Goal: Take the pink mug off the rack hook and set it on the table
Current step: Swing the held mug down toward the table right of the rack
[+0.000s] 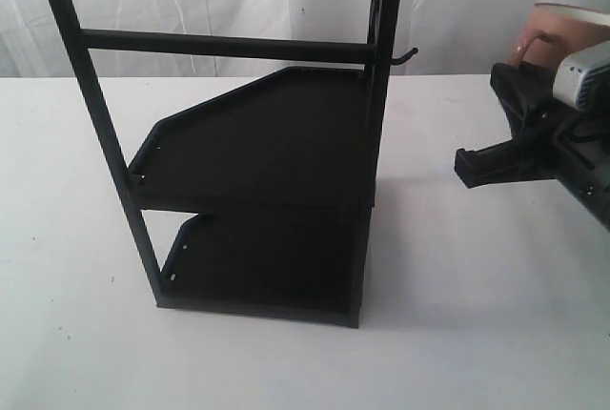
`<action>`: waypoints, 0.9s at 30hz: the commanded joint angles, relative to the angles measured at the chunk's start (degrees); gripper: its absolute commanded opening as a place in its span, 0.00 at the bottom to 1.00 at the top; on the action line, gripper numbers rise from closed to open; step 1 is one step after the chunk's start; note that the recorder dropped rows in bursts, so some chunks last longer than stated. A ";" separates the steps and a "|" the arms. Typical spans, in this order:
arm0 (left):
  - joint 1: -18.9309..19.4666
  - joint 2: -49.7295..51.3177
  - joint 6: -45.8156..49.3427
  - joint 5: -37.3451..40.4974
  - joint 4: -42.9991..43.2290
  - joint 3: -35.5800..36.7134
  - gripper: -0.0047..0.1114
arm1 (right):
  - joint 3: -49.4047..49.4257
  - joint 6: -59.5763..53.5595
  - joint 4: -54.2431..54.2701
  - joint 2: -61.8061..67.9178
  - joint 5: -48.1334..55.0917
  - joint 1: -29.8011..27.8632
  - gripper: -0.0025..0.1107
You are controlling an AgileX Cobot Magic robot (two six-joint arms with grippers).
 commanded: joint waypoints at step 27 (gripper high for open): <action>-0.35 -0.22 0.00 -0.27 -0.54 0.18 0.04 | -1.37 -0.12 -2.40 38.26 -27.41 -0.57 0.17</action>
